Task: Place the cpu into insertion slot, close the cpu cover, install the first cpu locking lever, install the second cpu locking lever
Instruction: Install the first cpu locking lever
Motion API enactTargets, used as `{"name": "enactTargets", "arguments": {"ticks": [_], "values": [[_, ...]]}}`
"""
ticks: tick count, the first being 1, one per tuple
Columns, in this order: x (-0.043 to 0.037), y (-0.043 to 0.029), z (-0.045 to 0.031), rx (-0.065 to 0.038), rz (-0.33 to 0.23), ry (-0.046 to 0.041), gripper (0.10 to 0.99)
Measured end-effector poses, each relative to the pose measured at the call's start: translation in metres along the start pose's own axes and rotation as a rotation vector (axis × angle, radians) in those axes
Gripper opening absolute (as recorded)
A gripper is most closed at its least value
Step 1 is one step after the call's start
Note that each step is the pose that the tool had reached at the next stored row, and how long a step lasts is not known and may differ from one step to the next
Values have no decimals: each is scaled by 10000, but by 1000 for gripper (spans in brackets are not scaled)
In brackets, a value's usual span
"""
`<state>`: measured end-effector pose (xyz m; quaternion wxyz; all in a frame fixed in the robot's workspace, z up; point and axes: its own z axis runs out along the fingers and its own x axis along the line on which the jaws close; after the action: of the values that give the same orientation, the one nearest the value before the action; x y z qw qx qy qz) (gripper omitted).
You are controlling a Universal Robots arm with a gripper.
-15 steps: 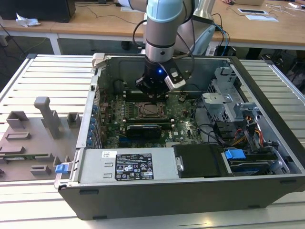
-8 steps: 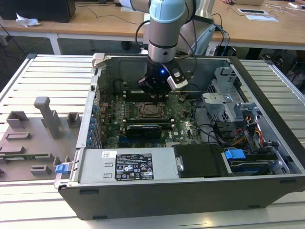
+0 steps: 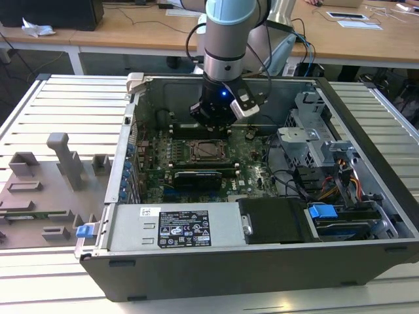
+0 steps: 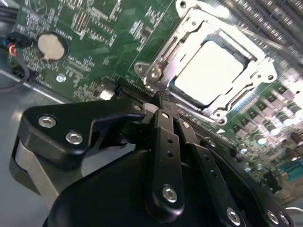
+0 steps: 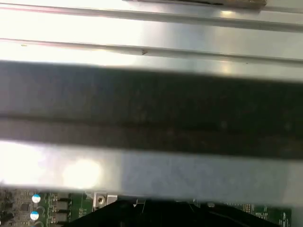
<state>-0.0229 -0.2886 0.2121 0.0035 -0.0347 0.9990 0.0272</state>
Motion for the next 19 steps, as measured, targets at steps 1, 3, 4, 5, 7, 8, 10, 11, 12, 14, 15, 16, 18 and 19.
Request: {"name": "enactTargets", "arguments": {"ticks": [1,3,4,5,7,8,10,11,12,14,15,16,18,19], "values": [[3,-21,-1,45,0,2,106],[11,-66,-4,113,1,5,106],[14,-100,-6,139,0,6,106],[18,-139,-8,148,0,7,106],[25,-239,-13,148,0,7,106],[26,-264,-15,149,-1,8,106],[28,-296,-16,148,-1,6,106],[29,-299,-17,148,-1,6,106],[29,-300,-22,151,1,9,106],[29,-299,-50,148,1,6,106],[28,-298,-71,149,0,6,106],[28,-297,-92,149,0,7,106],[28,-294,-147,149,0,7,106],[27,-292,-172,149,-1,7,106]]}}
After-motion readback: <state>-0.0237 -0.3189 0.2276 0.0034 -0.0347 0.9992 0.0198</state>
